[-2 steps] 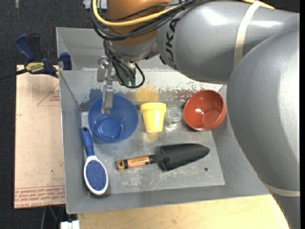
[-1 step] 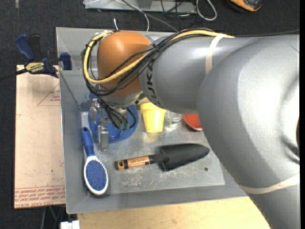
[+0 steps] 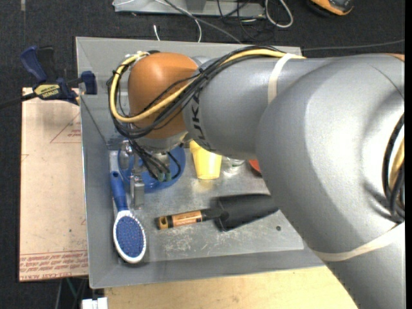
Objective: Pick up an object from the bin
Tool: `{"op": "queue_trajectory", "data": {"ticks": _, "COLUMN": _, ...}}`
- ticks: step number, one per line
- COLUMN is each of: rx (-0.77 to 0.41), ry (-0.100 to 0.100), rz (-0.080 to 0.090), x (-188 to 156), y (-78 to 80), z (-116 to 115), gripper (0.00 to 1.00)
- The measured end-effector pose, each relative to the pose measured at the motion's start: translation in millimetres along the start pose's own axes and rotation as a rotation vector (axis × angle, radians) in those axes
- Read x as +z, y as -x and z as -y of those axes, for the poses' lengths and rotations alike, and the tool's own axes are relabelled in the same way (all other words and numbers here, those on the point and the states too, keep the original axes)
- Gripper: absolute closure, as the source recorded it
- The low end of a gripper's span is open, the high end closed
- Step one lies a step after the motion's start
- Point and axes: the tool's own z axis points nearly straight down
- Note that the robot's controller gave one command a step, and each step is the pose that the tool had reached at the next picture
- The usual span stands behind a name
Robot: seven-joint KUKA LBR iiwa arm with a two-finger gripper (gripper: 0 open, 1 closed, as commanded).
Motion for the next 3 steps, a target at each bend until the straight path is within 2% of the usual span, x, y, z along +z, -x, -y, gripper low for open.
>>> {"op": "queue_trajectory", "data": {"ticks": 1, "rx": -0.172, "ry": -0.003, "rz": 0.003, "x": -56, "y": -40.7, "z": 88, "gripper": 0.00}}
{"op": "queue_trajectory", "data": {"ticks": 2, "rx": -0.199, "ry": -0.002, "rz": 0.003, "x": 41, "y": -46.8, "z": 0, "gripper": 0.00}}
{"op": "queue_trajectory", "data": {"ticks": 3, "rx": -0.229, "ry": 0.003, "rz": 0.006, "x": 32, "y": -55.6, "z": 19, "gripper": 0.00}}
